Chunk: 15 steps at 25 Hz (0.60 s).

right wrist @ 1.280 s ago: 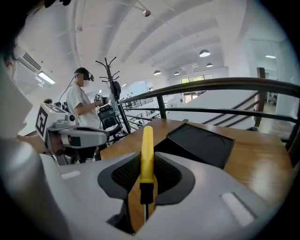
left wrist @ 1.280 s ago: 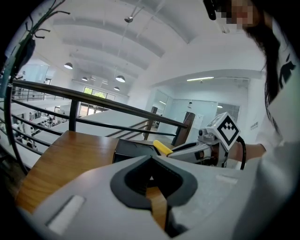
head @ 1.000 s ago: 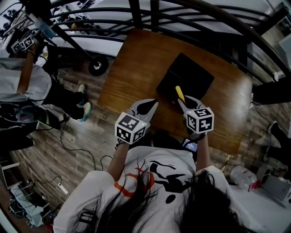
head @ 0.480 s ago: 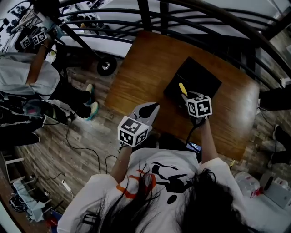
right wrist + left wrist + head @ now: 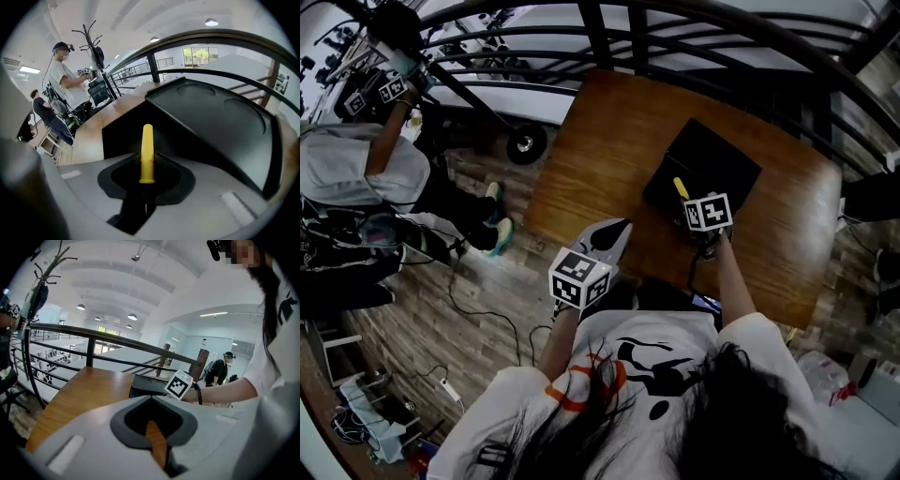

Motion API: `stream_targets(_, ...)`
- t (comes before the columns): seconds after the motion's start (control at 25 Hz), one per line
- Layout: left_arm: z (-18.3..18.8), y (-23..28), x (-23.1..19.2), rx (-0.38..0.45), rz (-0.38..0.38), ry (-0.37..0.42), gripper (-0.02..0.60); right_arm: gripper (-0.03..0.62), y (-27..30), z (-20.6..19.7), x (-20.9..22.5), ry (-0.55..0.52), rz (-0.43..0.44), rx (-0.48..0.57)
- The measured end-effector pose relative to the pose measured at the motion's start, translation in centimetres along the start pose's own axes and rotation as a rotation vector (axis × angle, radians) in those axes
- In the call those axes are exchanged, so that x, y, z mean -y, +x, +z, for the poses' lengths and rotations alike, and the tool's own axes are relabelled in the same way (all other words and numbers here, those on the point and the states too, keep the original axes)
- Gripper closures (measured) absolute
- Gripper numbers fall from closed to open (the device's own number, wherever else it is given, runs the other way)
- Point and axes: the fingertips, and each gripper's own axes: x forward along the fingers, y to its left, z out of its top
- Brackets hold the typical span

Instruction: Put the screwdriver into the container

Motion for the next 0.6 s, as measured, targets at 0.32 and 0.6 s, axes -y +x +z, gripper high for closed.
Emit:
stream_targets(0.32,-0.4,-0.1,-0.3,-0.011,0.005,-0.007,0.581,0.484,1.1,-1.0,0.4,-0.038,-0.055,-0.018)
stream_targets(0.6,-0.6,-0.4,-0.6,-0.013,0.01,-0.017,0.581,0.469,1.3,-0.9,0.6,-0.032,-0.057,-0.007)
